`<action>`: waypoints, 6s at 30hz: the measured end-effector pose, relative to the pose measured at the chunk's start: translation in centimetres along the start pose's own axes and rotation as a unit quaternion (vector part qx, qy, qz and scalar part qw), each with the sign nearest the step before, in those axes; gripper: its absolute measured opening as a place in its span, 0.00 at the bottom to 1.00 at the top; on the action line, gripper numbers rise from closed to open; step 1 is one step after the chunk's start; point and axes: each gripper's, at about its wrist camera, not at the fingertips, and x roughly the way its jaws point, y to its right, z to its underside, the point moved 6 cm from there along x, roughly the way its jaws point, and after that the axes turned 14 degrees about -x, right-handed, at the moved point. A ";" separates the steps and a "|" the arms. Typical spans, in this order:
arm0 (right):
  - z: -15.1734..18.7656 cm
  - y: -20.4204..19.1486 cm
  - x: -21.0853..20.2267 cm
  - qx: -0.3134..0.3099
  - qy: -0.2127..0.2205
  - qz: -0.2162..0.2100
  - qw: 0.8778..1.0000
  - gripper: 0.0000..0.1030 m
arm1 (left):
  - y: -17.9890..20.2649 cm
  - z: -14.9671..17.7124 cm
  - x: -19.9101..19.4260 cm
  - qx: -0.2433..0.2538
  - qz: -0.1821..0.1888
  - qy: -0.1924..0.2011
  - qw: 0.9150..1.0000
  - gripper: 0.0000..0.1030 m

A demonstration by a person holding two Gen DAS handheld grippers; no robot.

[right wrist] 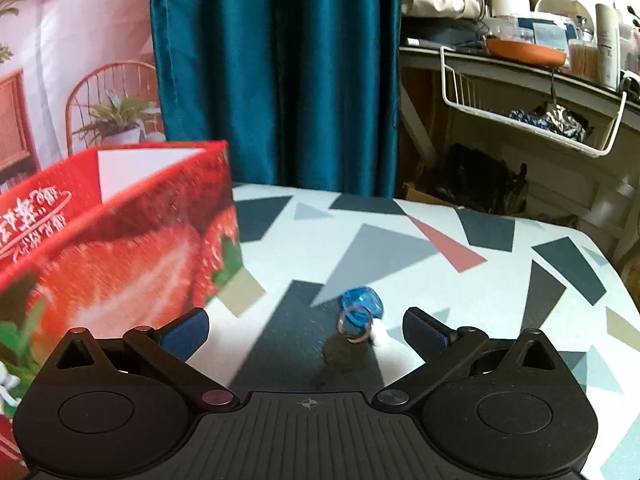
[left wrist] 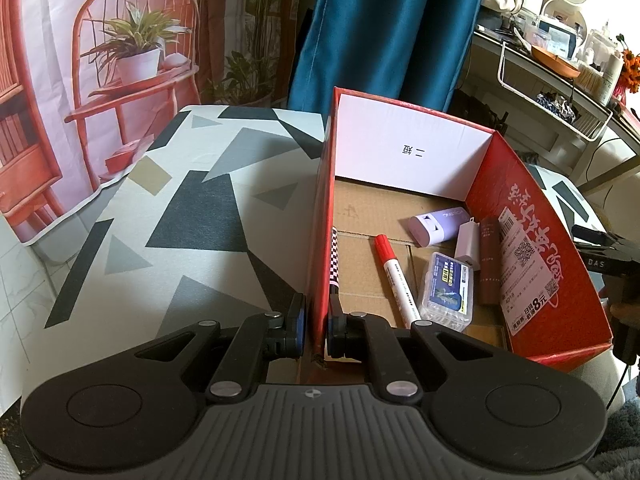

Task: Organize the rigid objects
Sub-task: 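Move the right tool back over the key with the blue tag, then grasp the key ring with the right gripper and lift, then carry the blue-tagged key into the red shoebox and release it, then return the right tool to the table toward the blue plastic piece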

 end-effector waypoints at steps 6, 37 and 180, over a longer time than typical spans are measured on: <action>0.6 1.4 2.4 -0.009 -0.030 0.006 1.000 0.74 | -0.1 0.0 0.0 0.002 -0.002 -0.001 1.000 0.11; 1.0 1.8 7.0 0.050 -0.081 0.050 0.994 0.36 | 0.1 0.1 0.0 0.004 -0.003 -0.001 1.000 0.11; -1.2 0.7 -2.0 0.014 0.013 -0.004 1.000 0.35 | -0.2 -0.6 1.7 -0.031 -0.024 -0.090 0.995 0.12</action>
